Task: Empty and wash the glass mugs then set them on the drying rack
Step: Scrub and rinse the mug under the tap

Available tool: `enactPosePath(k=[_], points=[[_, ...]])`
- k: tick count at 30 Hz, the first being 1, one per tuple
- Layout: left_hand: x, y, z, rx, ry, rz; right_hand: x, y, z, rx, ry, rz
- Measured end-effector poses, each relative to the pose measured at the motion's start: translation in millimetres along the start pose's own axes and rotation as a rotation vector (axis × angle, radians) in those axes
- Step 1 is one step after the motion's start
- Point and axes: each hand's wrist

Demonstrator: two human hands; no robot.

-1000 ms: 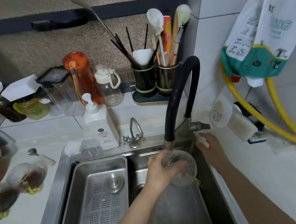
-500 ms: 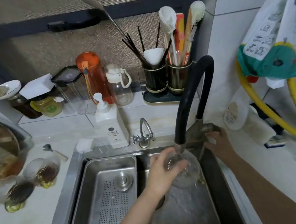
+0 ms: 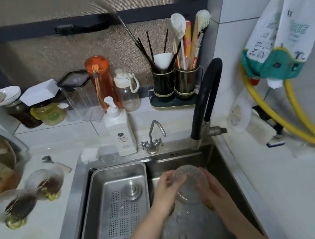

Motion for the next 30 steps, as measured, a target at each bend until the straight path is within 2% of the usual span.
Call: enactPosePath(k=[5,11,14,20,24,30], points=[[7.8,-21.3,14.9,-0.026,-0.077,0.031,-27.3,-29.3,7.5,0.098,0.063,-0.161],[18.2,-49.3,10.3,-0.012,-0.074,0.134,-45.2,-56.9,-2.6,0.125,0.122,-0.228],[17.8,-60.5,14.0,-0.019,-0.105,0.081,-48.3,-64.9,-8.6,0.105,0.114,-0.246],[22.0,-77.0,5.5,-0.064,-0.026,-0.022,-52.0,-75.8,0.4,0.144,0.093,-0.207],[20.6,-86.2,-0.6,-0.054,-0.071,-0.077,-43.3,-76.0,0.6,0.139,0.099,-0.154],[21.5,-100.8,2.6,-0.025,-0.134,-0.187,-37.0,-68.0,-2.0,0.106,-0.005,0.017]])
Point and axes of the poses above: each hand's wrist, its own y-axis towards the middle knuckle, its own x-axis out of the back of the hand, z = x × y, and after that the axes turned 8 degrees about y, right-handed
